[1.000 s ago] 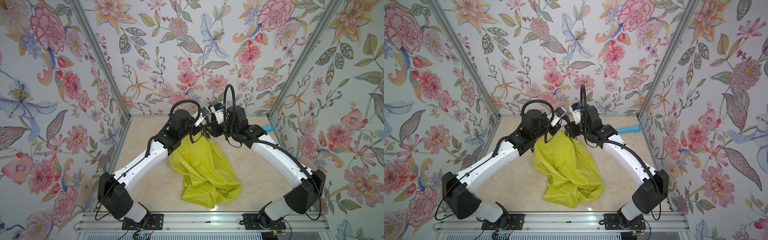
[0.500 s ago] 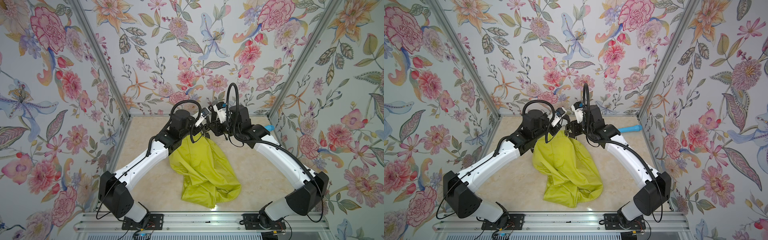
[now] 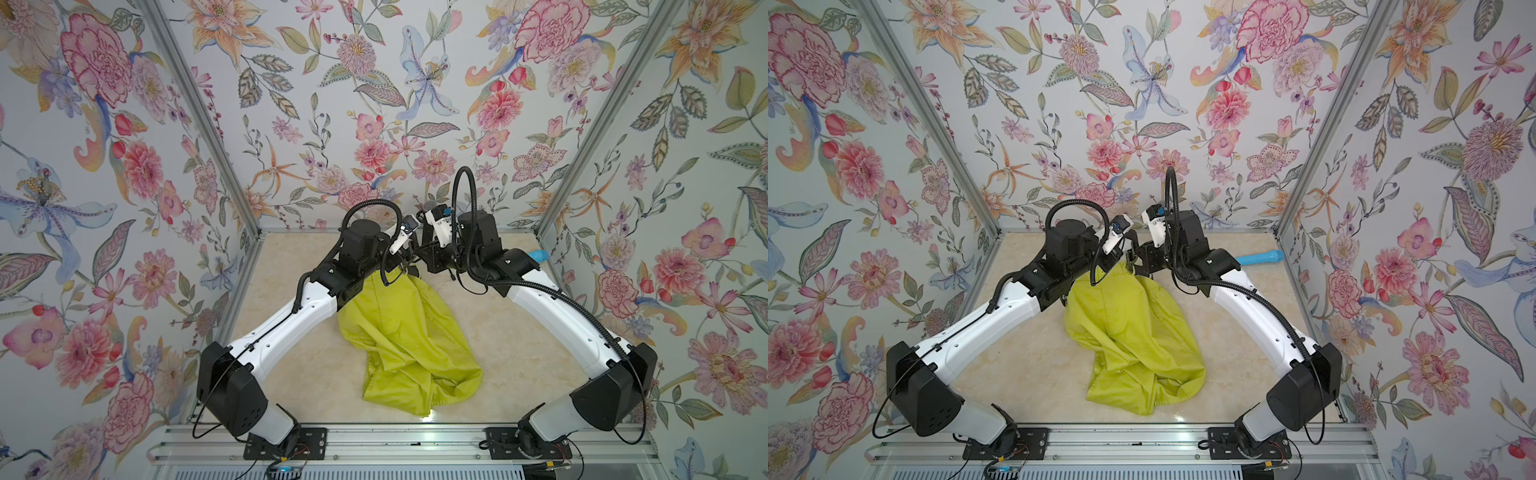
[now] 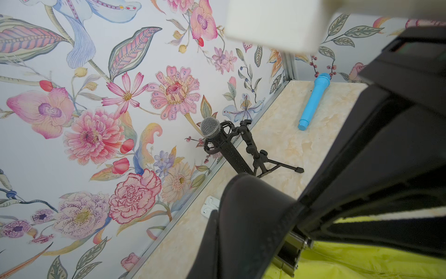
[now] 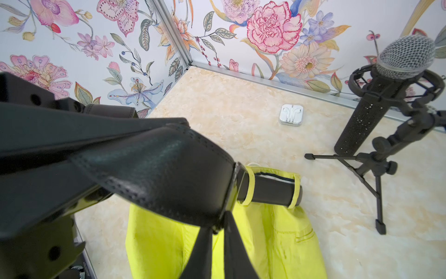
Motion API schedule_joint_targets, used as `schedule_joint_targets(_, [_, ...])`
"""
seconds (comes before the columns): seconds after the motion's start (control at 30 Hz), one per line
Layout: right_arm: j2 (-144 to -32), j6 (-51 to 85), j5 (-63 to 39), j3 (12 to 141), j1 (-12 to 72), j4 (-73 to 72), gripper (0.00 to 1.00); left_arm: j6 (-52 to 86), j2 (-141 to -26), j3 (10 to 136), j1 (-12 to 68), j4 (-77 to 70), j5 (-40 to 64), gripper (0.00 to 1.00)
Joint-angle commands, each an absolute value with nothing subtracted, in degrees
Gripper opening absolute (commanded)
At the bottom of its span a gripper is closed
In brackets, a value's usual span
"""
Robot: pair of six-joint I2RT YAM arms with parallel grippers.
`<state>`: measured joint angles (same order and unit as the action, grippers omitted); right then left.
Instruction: Remove the belt from the trousers
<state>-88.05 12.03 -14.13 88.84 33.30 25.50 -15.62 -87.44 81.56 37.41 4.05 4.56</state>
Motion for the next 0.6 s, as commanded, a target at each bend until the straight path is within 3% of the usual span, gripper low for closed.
schedule_joint_targets(0.0, [-90.07, 12.47, -13.41, 89.64, 33.48, 25.18, 0.09, -13.04, -86.33, 84.16, 38.29, 2.41, 9.70, 0.00])
schedule_joint_targets(0.57, [-94.75, 12.20, -10.82, 91.93, 35.33, 23.89, 0.07, -5.12, -82.16, 87.45, 41.92, -0.78, 13.37, 0.00])
